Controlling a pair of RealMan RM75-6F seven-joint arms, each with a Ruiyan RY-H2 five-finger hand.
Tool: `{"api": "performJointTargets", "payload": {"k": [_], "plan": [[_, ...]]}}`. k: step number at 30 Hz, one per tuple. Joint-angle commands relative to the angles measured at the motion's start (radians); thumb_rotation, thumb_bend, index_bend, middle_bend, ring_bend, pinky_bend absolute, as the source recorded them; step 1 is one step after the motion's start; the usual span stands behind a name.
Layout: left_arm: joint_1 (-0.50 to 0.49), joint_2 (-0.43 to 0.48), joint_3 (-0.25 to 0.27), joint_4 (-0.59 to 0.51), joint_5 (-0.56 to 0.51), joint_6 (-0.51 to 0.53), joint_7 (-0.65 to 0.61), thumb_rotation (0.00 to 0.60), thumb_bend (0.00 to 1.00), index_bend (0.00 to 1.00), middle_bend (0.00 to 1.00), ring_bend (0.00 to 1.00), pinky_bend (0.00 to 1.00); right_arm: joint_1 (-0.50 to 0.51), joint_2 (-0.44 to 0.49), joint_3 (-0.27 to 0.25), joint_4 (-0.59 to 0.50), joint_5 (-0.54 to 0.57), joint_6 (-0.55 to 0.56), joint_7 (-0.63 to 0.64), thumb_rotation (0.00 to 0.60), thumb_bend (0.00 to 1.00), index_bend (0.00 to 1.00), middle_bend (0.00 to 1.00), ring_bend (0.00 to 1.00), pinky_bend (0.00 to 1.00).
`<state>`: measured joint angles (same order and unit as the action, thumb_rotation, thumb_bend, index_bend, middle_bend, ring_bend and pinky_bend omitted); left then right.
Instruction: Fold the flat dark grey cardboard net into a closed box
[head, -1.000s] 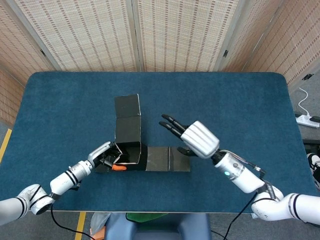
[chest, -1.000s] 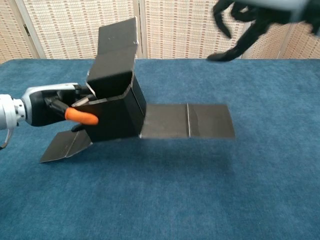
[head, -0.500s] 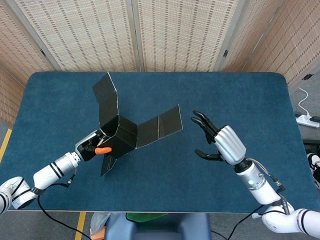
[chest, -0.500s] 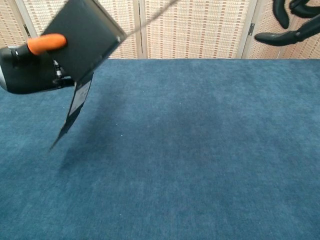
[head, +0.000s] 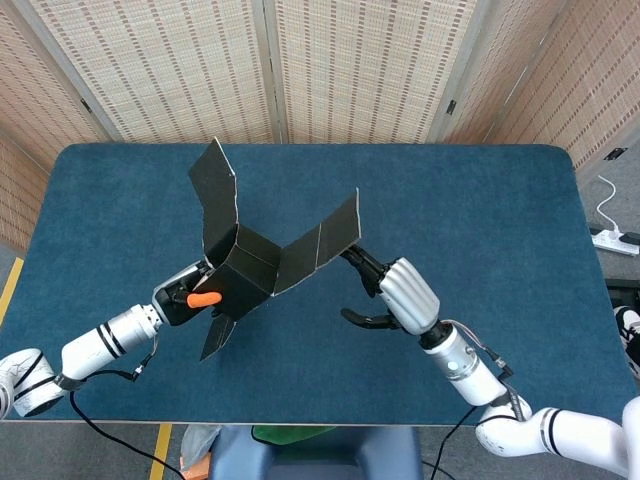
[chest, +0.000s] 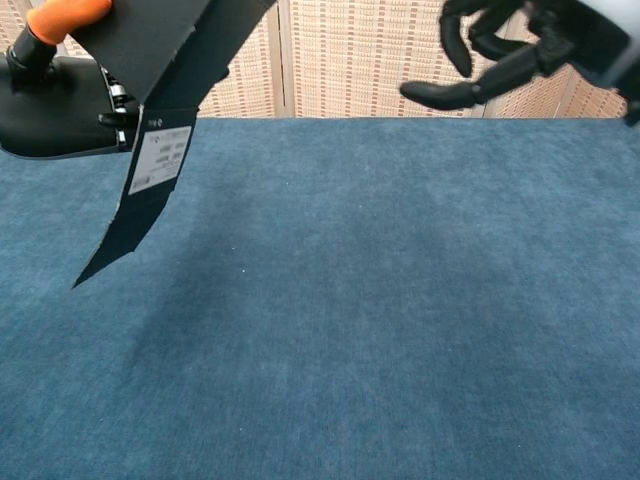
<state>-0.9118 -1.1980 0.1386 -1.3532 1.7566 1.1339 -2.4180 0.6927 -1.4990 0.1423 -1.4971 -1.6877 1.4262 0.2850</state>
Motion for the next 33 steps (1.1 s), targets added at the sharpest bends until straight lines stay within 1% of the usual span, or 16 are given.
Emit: {"api": "performJointTargets", "payload": {"k": [1,6,10,11,13,17,23,30,33], "plan": [[-0.009,-0.004,0.010,-0.005,0.009,-0.012,0.058,0.600,0.17,0.31,0.26,0.53,0.77,0.039,-0.025,0.045,0.001,0.016,-0.034,-0.030,0.600,0.18,0.00,0.13,0.72,1.00],[-0.010,-0.023,0.029,0.007,0.029,-0.019,0.169,0.600,0.17,0.31,0.26,0.53,0.77,0.093,-0.035,0.104,0.001,0.026,-0.074,-0.100,0.600,0.17,0.02,0.15,0.73,1.00],[-0.012,-0.027,0.033,0.012,0.031,-0.021,0.189,0.600,0.17,0.31,0.26,0.53,0.77,0.104,-0.032,0.114,-0.004,0.029,-0.086,-0.117,0.600,0.16,0.04,0.17,0.74,1.00],[-0.016,-0.035,0.044,0.027,0.044,-0.033,0.231,0.600,0.17,0.31,0.26,0.53,0.77,0.120,-0.030,0.125,-0.008,0.028,-0.101,-0.144,0.600,0.15,0.05,0.18,0.75,1.00],[-0.017,-0.046,0.046,0.033,0.040,-0.043,0.266,0.600,0.17,0.30,0.26,0.53,0.77,0.132,-0.033,0.130,-0.015,0.033,-0.117,-0.167,0.600,0.14,0.06,0.19,0.75,1.00],[-0.023,-0.057,0.047,0.035,0.021,-0.069,0.325,0.600,0.18,0.30,0.26,0.53,0.77,0.147,-0.048,0.123,-0.020,0.022,-0.129,-0.201,0.600,0.13,0.08,0.21,0.76,1.00],[-0.025,-0.065,0.040,0.016,-0.018,-0.109,0.431,0.600,0.17,0.30,0.26,0.53,0.77,0.173,-0.069,0.097,-0.011,0.005,-0.171,-0.272,0.600,0.13,0.11,0.24,0.77,1.00],[-0.020,-0.088,0.041,0.013,-0.042,-0.149,0.573,0.600,0.17,0.30,0.26,0.53,0.77,0.191,-0.113,0.059,0.063,-0.026,-0.200,-0.389,0.600,0.13,0.13,0.26,0.78,1.00],[-0.017,-0.102,0.039,0.009,-0.055,-0.167,0.623,0.600,0.17,0.30,0.26,0.53,0.77,0.199,-0.132,0.047,0.093,-0.034,-0.212,-0.416,0.600,0.13,0.13,0.26,0.78,1.00]]}}
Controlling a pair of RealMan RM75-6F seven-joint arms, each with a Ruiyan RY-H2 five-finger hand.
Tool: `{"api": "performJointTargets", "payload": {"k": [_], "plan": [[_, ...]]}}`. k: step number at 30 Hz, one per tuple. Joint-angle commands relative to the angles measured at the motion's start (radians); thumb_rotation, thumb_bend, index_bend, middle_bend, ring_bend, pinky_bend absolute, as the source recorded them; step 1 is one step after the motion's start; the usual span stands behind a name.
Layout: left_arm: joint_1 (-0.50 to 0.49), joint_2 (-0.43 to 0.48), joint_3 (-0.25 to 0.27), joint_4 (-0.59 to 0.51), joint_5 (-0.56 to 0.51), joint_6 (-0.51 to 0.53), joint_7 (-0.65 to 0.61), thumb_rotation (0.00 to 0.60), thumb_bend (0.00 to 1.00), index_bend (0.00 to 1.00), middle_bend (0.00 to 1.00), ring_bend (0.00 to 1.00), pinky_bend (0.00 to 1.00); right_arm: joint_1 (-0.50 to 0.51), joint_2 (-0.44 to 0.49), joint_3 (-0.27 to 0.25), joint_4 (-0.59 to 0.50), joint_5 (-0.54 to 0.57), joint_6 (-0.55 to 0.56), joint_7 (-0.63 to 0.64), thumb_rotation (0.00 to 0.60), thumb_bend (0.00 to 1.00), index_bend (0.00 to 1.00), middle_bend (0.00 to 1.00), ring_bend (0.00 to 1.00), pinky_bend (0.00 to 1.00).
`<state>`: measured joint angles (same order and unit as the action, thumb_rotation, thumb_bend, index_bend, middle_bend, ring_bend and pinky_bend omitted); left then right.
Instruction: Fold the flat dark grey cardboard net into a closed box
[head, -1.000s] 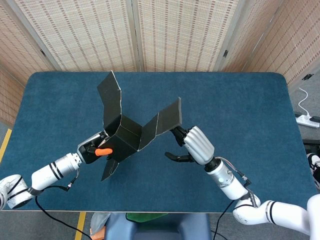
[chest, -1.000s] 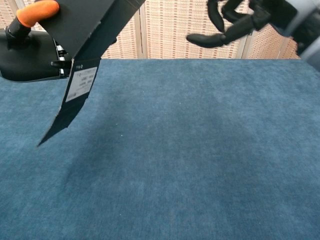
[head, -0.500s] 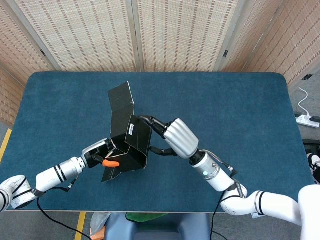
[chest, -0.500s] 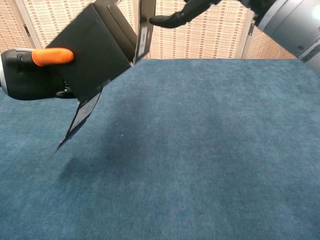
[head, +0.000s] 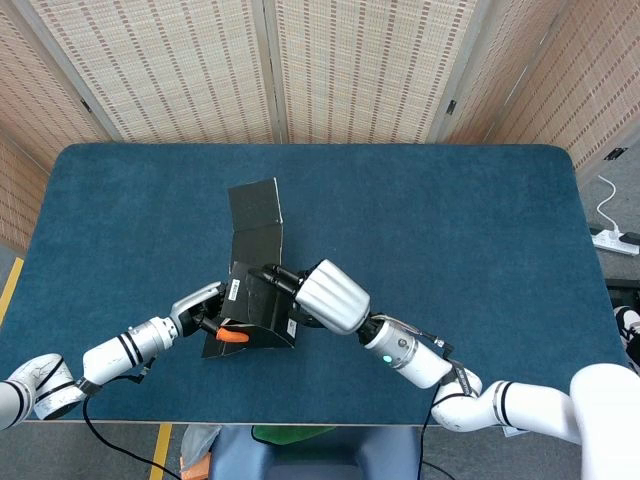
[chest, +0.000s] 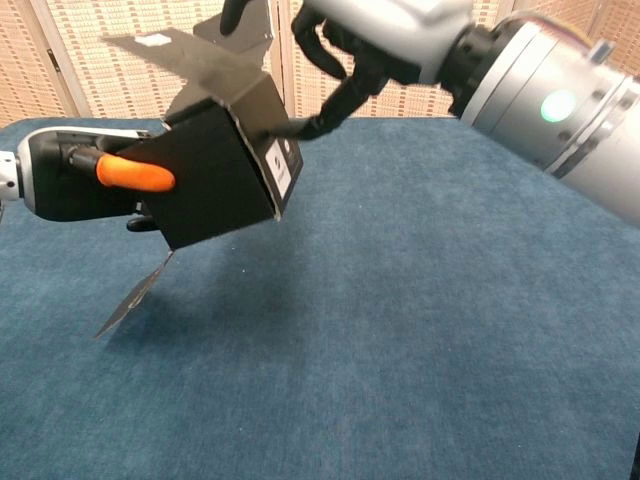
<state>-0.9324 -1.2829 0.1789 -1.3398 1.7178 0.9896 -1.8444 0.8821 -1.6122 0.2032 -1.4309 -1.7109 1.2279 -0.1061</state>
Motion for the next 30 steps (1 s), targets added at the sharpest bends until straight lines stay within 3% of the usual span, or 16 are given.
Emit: {"api": "performJointTargets", "payload": {"k": [1,14,24,30], "plan": [[0.003,-0.021,-0.003,-0.005,-0.020,-0.029,0.061,0.600,0.17,0.30,0.26,0.53,0.77,0.013,-0.024,-0.019,0.037,-0.015,-0.018,-0.035,0.600,0.13,0.13,0.26,0.78,1.00],[0.016,-0.101,-0.023,0.028,-0.086,-0.119,0.309,0.600,0.17,0.30,0.25,0.53,0.77,0.021,-0.123,-0.101,0.206,-0.062,-0.027,-0.056,0.600,0.10,0.14,0.27,0.79,1.00],[0.090,-0.249,-0.064,0.108,-0.167,-0.116,0.671,0.600,0.17,0.26,0.21,0.53,0.75,-0.012,-0.269,-0.194,0.461,-0.123,0.043,-0.002,0.600,0.10,0.18,0.29,0.79,1.00],[0.106,-0.297,-0.076,0.126,-0.193,-0.144,0.808,0.600,0.17,0.23,0.20,0.54,0.74,-0.025,-0.344,-0.230,0.609,-0.160,0.103,0.045,0.600,0.09,0.18,0.29,0.79,1.00]]}}
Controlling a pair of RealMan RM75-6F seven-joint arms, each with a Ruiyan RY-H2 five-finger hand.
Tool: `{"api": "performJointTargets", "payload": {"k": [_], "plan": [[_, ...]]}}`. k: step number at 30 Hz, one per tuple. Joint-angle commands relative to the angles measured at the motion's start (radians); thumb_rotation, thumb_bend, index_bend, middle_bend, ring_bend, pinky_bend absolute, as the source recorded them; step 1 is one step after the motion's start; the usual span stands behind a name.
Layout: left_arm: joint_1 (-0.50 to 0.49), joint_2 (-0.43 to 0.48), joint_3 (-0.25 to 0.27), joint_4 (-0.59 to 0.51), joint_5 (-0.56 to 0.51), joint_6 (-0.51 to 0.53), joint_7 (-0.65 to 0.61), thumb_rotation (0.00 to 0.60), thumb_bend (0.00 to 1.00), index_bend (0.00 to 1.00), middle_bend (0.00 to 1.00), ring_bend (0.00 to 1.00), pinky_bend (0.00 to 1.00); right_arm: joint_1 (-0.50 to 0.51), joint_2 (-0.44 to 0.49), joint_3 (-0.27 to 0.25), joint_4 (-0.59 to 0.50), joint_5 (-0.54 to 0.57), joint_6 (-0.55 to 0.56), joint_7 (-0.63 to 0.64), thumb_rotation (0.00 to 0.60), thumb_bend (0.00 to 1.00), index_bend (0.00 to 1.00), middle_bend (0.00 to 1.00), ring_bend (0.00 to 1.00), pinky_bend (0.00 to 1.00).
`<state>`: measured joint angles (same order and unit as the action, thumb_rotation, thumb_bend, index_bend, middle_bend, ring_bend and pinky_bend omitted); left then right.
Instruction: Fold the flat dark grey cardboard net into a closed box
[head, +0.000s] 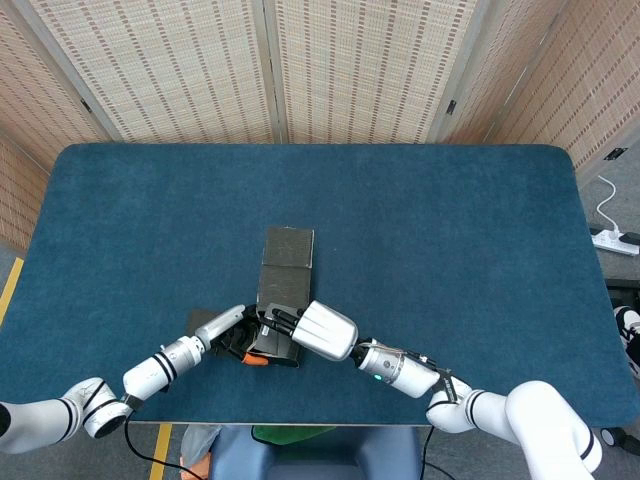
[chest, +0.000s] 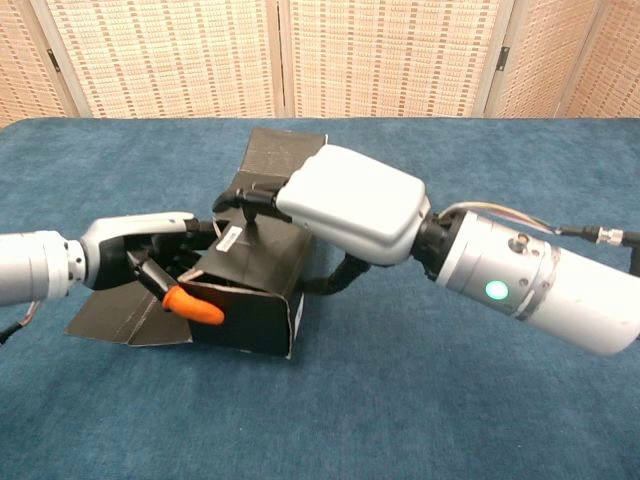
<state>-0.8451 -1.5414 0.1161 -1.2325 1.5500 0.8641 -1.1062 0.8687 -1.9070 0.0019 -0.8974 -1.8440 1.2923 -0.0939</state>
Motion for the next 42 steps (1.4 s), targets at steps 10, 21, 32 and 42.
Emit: {"api": "performJointTargets", "payload": {"k": [10,21,32,42], "plan": [[0.029,-0.050,-0.030,0.009,-0.038,-0.049,0.181,0.600,0.17,0.14,0.16,0.53,0.73,-0.018,-0.092,-0.065,0.180,-0.048,0.072,0.080,0.600,0.09,0.18,0.29,0.79,1.00],[0.032,-0.031,-0.040,-0.029,-0.026,-0.065,0.202,0.600,0.17,0.02,0.11,0.52,0.72,-0.033,-0.075,-0.083,0.177,-0.050,0.100,0.087,0.600,0.09,0.18,0.29,0.79,1.00],[0.034,-0.029,-0.046,-0.040,-0.019,-0.075,0.208,0.600,0.17,0.00,0.02,0.51,0.72,-0.054,-0.062,-0.105,0.176,-0.061,0.131,0.087,0.600,0.09,0.18,0.29,0.79,1.00],[0.033,-0.020,-0.051,-0.051,-0.012,-0.080,0.182,0.600,0.17,0.00,0.00,0.51,0.72,-0.068,-0.045,-0.116,0.160,-0.068,0.150,0.085,0.600,0.09,0.18,0.29,0.79,1.00]]}}
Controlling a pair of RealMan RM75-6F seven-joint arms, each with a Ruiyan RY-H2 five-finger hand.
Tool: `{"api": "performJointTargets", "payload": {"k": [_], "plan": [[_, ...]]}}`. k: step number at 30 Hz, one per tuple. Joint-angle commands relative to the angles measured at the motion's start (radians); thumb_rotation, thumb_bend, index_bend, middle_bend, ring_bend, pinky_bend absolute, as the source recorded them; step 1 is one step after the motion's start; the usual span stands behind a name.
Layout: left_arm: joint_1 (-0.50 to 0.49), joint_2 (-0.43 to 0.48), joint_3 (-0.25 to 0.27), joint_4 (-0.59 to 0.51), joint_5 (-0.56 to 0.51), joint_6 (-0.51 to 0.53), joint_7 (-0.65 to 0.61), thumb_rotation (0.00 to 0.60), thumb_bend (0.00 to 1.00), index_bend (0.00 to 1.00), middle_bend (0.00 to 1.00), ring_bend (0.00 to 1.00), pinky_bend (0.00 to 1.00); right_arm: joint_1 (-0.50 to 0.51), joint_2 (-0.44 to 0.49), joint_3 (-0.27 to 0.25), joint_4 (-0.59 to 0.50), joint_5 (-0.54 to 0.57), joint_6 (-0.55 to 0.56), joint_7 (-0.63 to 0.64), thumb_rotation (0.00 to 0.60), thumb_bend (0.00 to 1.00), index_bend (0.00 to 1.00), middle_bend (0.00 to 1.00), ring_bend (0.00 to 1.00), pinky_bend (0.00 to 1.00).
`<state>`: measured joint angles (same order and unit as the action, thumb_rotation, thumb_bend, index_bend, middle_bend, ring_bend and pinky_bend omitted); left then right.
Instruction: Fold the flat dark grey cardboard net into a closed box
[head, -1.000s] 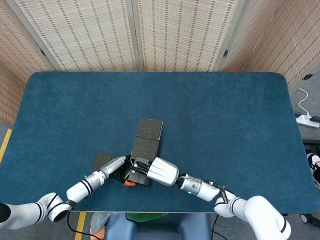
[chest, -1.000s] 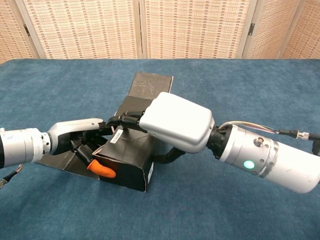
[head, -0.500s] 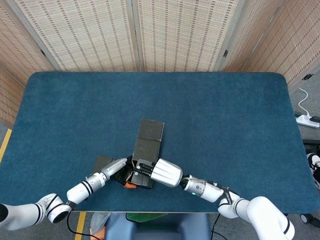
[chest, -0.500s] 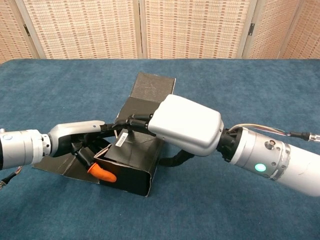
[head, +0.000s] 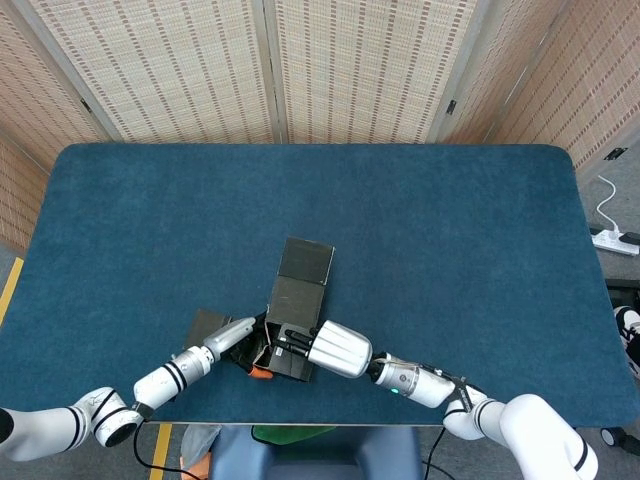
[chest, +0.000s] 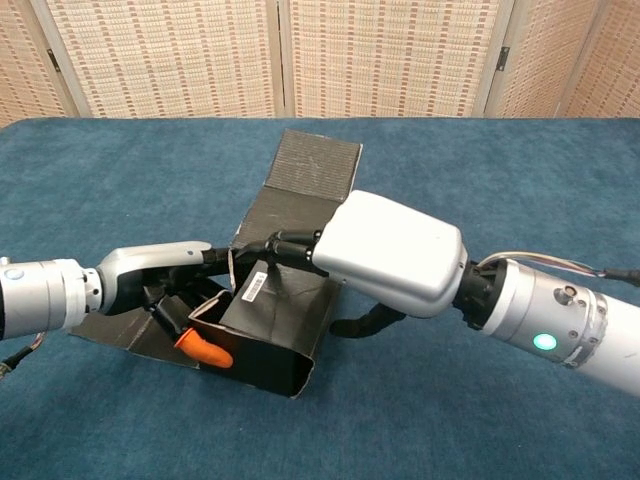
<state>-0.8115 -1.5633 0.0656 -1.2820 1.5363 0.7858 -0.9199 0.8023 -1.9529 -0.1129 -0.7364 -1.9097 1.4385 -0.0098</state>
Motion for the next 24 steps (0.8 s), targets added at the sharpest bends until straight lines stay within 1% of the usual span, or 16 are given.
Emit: {"api": "performJointTargets", "payload": {"k": [1,14,24], "plan": [[-0.001,0.002,-0.001,-0.002,0.002,-0.002,-0.006,0.600,0.17,0.00,0.00,0.50,0.72,-0.002,0.000,-0.002,0.000,-0.003,0.005,0.002,0.600,0.09,0.18,0.29,0.79,1.00],[-0.008,0.018,-0.003,-0.025,0.006,-0.019,-0.022,0.600,0.17,0.00,0.00,0.50,0.71,0.008,-0.001,-0.005,-0.013,-0.016,0.004,0.000,0.600,0.09,0.18,0.29,0.79,1.00],[-0.009,0.022,-0.007,-0.036,0.004,-0.019,-0.001,0.600,0.17,0.00,0.00,0.50,0.71,0.040,-0.015,0.009,-0.028,-0.028,-0.007,-0.017,0.600,0.09,0.18,0.30,0.79,1.00]]}}
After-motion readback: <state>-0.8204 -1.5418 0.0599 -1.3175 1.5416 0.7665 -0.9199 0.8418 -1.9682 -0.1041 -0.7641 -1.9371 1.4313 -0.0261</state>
